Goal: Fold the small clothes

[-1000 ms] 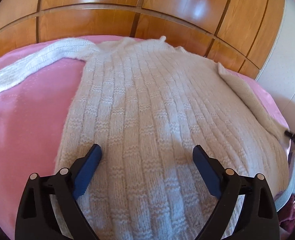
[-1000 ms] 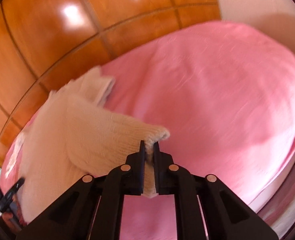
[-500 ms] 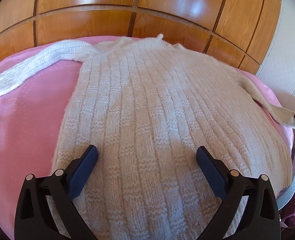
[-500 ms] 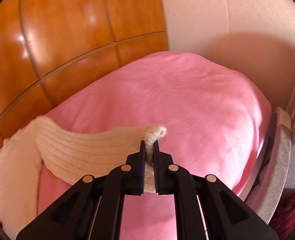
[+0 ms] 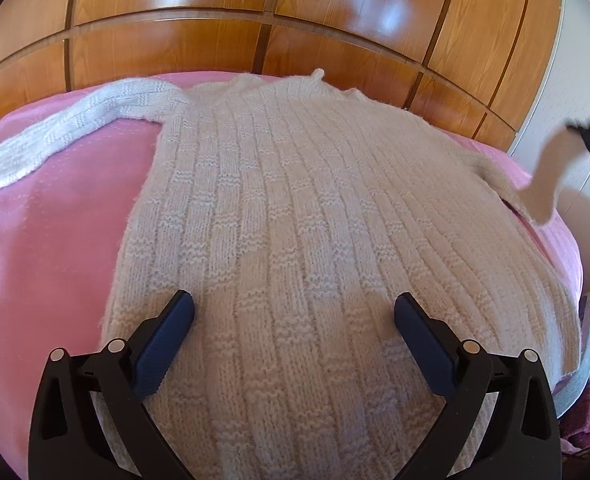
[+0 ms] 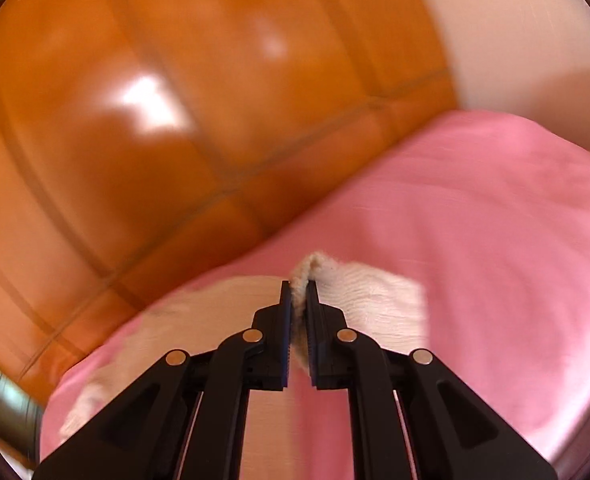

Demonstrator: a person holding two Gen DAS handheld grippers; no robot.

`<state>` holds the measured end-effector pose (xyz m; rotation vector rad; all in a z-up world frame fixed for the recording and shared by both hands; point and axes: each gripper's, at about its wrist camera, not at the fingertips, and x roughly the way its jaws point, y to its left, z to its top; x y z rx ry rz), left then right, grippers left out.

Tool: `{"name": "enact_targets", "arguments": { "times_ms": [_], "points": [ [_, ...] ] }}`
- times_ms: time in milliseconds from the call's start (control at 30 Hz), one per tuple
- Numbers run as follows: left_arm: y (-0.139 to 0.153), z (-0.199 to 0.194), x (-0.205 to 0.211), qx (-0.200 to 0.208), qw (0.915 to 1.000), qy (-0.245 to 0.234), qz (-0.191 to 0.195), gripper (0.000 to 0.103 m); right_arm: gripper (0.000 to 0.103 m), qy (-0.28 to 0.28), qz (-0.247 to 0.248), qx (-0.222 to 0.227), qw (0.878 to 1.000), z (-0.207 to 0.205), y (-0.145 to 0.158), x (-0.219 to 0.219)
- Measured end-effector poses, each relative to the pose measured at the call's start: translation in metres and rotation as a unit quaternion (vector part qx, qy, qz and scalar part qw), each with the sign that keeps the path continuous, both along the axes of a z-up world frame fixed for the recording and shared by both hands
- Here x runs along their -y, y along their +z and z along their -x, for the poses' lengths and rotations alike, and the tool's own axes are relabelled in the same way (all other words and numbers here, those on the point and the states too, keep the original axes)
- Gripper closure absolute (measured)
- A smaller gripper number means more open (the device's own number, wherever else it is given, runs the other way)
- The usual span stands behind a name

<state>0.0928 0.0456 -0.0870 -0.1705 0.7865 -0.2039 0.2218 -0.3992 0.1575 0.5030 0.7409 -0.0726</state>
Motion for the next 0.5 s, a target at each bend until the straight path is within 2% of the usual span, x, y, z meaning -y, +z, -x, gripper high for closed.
{"name": "enact_targets", "arguments": {
  "times_ms": [133,233,300,367,400,433,500],
  "points": [
    [0.001,0.000,-0.001,0.001,1.0000,0.000,0.004,0.004,0.097,0.099,-0.002,0.016,0.995,-0.031,-0.006,-0.091],
    [0.001,0.001,-0.001,0.002,1.0000,-0.001,0.006,0.004,0.097,0.162,0.014,0.007,0.987,-0.045,-0.033,-0.156],
    [0.002,0.001,-0.002,0.002,1.0000,0.000,0.006,0.004,0.096,0.192,0.043,-0.014,0.980,-0.051,-0.063,-0.193],
    [0.002,0.002,-0.002,0.001,1.0000,0.000,0.005,0.004,0.089,0.222,0.062,-0.045,0.972,-0.052,-0.098,-0.218],
    [0.002,0.002,-0.002,0.000,1.0000,-0.001,0.004,0.004,0.068,0.234,0.070,-0.060,0.968,-0.050,-0.114,-0.226],
    [0.003,0.001,-0.001,-0.004,1.0000,0.000,0.000,0.004,0.058,0.245,0.080,-0.077,0.963,-0.046,-0.131,-0.231],
    [0.007,-0.003,0.003,-0.020,0.9997,0.002,-0.016,0.004,0.042,0.244,0.085,-0.075,0.963,-0.028,-0.142,-0.228]
  ]
}}
